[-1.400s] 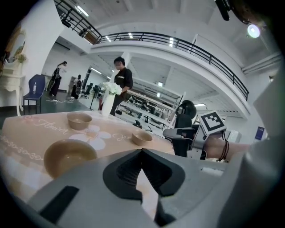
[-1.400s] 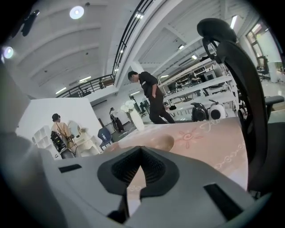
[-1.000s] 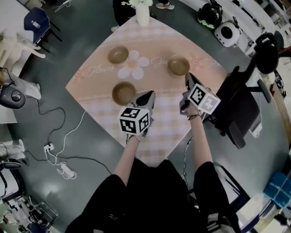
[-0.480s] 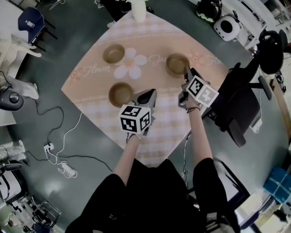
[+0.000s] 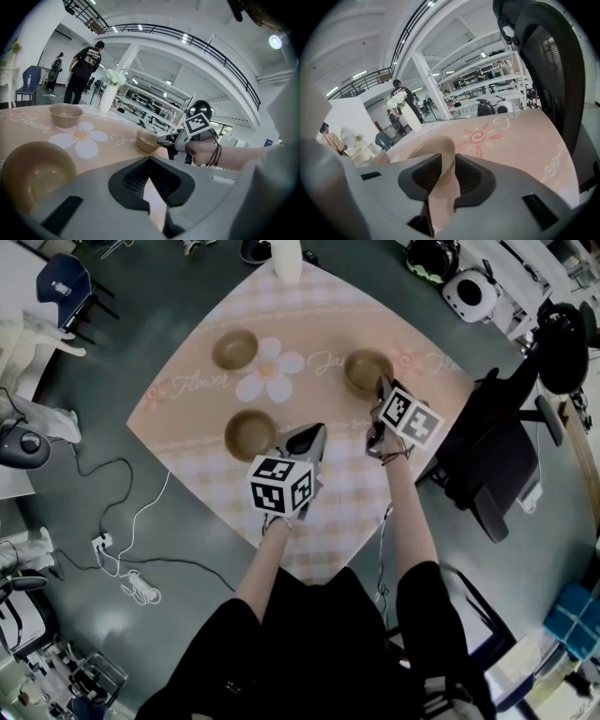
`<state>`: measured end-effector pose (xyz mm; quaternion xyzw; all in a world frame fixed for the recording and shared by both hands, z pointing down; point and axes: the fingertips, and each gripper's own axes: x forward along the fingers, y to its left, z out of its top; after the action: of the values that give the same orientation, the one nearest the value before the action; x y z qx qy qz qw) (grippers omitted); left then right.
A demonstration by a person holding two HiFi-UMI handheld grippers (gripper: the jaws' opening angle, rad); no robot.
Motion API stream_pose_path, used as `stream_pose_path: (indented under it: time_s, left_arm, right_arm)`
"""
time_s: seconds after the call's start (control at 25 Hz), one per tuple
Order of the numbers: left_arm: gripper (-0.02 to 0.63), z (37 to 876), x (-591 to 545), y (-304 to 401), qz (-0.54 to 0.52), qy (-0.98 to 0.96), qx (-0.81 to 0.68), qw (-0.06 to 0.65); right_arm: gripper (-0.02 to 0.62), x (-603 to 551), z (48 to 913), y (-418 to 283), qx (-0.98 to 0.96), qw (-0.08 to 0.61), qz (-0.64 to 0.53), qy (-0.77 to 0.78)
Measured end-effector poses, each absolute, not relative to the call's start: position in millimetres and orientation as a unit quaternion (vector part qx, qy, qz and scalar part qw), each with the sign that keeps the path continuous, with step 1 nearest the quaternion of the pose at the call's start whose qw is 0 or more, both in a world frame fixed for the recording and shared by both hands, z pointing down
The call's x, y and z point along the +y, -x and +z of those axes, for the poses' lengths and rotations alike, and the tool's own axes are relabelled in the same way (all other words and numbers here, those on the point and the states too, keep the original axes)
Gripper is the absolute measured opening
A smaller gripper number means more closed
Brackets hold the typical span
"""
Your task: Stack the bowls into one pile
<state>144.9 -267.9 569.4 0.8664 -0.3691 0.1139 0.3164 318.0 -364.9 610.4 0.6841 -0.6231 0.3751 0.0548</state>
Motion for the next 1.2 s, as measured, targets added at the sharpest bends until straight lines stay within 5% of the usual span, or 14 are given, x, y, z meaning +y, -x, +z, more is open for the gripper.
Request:
stream_pose_path:
  time_s: [0.4,1.2]
  left_arm:
    - [-0.003,564,-262,-143,0.106,-0.865,-0.377,0.314]
    - [-0.003,539,-231,-85,0.080,-0.846,-0.443,0.287]
  right_arm:
    - [0.008,-367,611,-320,-0.611,0.055,0.382,-0.691]
    - [0.006,-339,566,-260,-0.675,0.035,0.371,-0.637]
